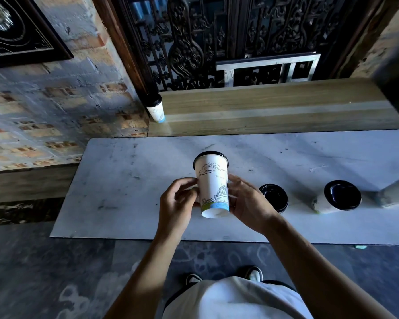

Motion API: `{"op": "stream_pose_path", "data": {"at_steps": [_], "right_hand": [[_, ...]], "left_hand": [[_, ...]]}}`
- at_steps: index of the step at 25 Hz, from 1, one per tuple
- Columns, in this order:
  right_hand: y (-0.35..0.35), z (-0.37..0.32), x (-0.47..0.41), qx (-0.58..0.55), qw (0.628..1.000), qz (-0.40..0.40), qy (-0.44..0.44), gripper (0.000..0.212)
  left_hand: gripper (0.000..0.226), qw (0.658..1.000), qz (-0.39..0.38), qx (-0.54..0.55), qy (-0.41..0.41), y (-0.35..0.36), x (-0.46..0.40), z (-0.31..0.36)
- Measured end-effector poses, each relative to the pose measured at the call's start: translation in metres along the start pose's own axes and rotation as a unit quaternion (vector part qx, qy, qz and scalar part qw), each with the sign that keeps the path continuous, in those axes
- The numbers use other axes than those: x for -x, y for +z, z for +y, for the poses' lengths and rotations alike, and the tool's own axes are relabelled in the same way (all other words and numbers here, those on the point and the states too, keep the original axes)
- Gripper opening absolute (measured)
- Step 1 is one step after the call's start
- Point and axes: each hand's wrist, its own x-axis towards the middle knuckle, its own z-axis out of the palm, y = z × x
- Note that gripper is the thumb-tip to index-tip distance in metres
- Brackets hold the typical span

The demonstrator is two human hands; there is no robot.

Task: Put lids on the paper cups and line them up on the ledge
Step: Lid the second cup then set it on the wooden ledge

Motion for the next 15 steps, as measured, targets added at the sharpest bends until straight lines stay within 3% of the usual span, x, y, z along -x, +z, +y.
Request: {"op": "stream_pose_path", "data": {"at_steps": [4,8,13,15], "right_hand": [[-0.0007,-0.0012,0.0010,0.022,1.000,-0.013,-0.010,0.043],[-0.0016,-0.0015,0.0002,0.031,1.000,0.005,-0.003,0.061],[-0.0005,0.0015,-0.0012,0.030,0.999,0.011,-0.017,0.067],[-0.0013,0.0014,-0.0019,0.007,1.000,0.007,-0.017,0.059]], "left_hand": [[0.035,1.000,-0.004,-0.014,0.021,-0.0006,0.0020,-0.0024],[0.041,1.000,-0.003,-0.010,0.020,-0.0001,0.0019,-0.0054],[0.018,0.998,0.002,0.042,-0.038,0.0018,0.0000,-0.0033],[0.012,0.999,-0.004,0.039,-0.037,0.0008,-0.0003,-0.0034]]}}
